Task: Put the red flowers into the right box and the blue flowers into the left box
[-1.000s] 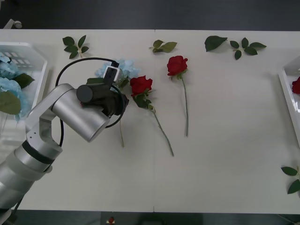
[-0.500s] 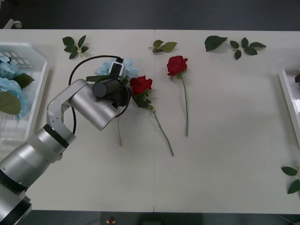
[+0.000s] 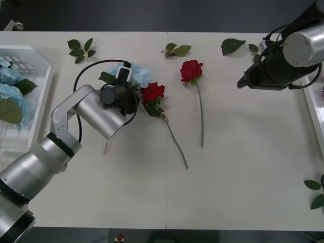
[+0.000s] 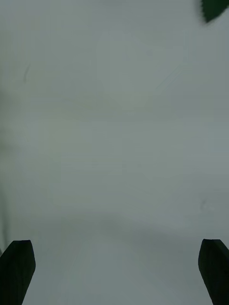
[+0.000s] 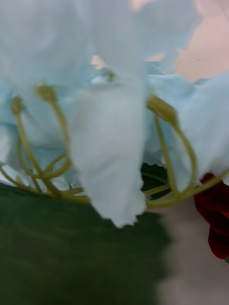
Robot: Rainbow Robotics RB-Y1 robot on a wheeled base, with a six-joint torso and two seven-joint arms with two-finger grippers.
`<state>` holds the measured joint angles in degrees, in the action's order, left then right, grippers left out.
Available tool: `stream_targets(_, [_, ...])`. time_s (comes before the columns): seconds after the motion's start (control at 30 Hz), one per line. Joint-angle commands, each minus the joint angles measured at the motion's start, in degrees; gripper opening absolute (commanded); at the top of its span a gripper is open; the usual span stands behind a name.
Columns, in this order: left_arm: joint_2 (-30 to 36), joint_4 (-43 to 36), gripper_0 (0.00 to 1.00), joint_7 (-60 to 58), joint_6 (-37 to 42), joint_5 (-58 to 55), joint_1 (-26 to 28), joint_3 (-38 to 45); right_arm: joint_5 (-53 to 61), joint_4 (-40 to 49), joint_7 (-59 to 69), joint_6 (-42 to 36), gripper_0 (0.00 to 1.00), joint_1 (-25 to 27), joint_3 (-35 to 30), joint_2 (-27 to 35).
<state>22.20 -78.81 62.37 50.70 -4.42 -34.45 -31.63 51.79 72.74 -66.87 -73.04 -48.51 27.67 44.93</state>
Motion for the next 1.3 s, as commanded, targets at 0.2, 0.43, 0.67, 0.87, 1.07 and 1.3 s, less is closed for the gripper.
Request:
stream_targets(0.2, [10.1,-20.7,0.00,0.6,15.5,-7.5,-1.1,1.1,-9.6,0.1,3.6,-1.8,1.00,-4.0,-1.0,-11.4])
stream_targets(0.43, [17.3,-32.5,0.00,1.5,28.6,-18.6,-1.1,11.8,-14.8,-3.9,4.1,-1.5,1.00,-5.5,-1.0,-17.4])
stream_targets(0.67, [22.3,-31.3,0.00,13.5,37.3,-31.5,-1.0,31.6,-17.2,-12.6,4.0,2.0,1.00,-8.1,-1.0,-21.9])
stream_targets(0.87, [26.7,-20.9,0.00,21.7,37.6,-39.0,-0.7,46.1,-18.9,-20.3,3.3,6.6,1.00,-9.8,-1.0,-24.9])
stream_targets(1.07, [32.6,-8.5,0.00,32.0,32.0,-40.1,1.3,52.8,-20.0,-26.1,2.9,10.3,1.00,-11.1,-1.0,-27.4])
stream_targets(1.3, [36.6,-4.4,0.00,39.6,23.0,-41.3,10.3,58.2,-20.5,-29.5,2.4,11.7,1.00,-11.9,-1.0,-28.9])
